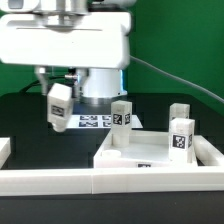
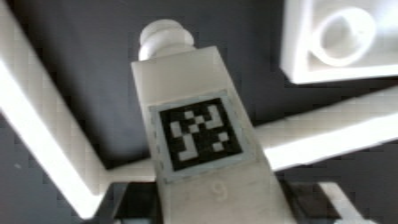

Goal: Assemble square table

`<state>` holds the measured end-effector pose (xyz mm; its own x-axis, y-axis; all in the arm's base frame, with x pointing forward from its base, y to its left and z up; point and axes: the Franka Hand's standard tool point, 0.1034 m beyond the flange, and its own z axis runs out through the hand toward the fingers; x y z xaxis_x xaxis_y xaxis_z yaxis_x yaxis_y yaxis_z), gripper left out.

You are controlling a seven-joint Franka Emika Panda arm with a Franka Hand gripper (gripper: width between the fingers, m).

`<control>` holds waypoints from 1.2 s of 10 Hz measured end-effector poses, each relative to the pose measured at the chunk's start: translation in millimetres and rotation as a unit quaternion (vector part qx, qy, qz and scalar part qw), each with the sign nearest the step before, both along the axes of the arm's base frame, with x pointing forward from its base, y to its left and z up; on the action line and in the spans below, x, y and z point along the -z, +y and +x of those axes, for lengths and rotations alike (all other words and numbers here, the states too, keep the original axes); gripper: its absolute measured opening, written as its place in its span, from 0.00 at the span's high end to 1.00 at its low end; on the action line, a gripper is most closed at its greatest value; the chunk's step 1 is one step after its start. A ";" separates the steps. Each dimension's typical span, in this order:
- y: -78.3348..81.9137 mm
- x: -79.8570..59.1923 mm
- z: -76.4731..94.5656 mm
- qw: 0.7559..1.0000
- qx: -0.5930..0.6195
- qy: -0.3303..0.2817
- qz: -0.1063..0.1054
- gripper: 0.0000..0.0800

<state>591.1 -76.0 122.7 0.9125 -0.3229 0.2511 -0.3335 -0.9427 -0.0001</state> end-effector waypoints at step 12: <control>24.9 -15.9 21.5 0.986 0.055 -0.157 0.020 0.61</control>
Offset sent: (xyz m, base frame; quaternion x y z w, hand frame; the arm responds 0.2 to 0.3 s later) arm 0.0000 0.0000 0.0000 0.0000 0.0000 0.0000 1.0000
